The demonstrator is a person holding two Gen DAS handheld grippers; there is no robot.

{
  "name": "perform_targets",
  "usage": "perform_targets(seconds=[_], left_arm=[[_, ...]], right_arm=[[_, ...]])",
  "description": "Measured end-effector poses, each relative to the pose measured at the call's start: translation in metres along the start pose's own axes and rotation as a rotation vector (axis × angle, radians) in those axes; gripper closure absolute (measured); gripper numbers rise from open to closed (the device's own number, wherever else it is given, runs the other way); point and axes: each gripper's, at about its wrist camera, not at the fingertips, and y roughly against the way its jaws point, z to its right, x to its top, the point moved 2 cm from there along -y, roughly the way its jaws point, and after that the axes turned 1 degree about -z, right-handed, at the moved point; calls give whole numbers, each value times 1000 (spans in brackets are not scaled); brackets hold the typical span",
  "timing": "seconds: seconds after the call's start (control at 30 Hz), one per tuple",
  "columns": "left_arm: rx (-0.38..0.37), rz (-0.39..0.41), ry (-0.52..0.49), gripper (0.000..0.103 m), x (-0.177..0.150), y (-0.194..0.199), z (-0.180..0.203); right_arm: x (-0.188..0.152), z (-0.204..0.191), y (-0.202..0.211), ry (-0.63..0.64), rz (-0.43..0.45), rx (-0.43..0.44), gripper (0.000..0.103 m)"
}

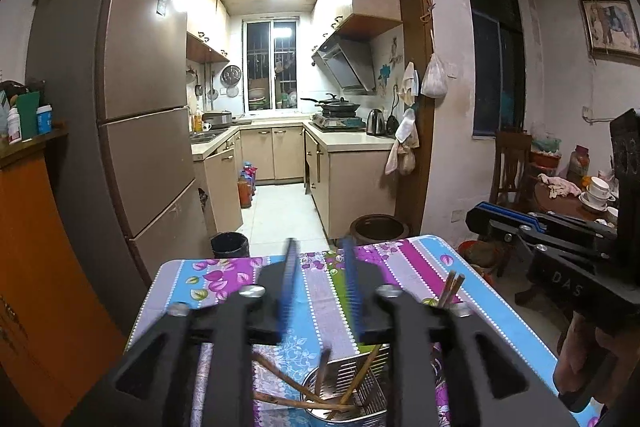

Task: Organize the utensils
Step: 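Open the right tool to release the chopstick into the holder, then move the right tool back toward the last chopstick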

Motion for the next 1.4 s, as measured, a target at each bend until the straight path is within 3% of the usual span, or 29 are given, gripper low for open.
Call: perform_targets(seconds=[0.07, 0.27, 0.53, 0.77, 1.17, 1.4], left_arm=[[5, 3, 7, 66, 0, 1, -1], [15, 9, 17, 59, -4, 8, -4], [20, 40, 29, 52, -2, 28, -7], [39, 98, 31, 37, -12, 64, -3], [107, 236, 9, 28, -92, 166, 3], [88, 219, -14, 24, -164, 213, 10]], right_arm=[[-1, 0, 3, -4, 8, 5, 64], [-2, 0, 12, -1, 24, -6, 57], [0, -3, 26, 2, 47, -19, 40], [-10, -15, 49, 9, 105, -50, 12], [-86, -45, 136, 43, 209, -93, 7], [-158, -70, 190, 49, 196, -72, 7]])
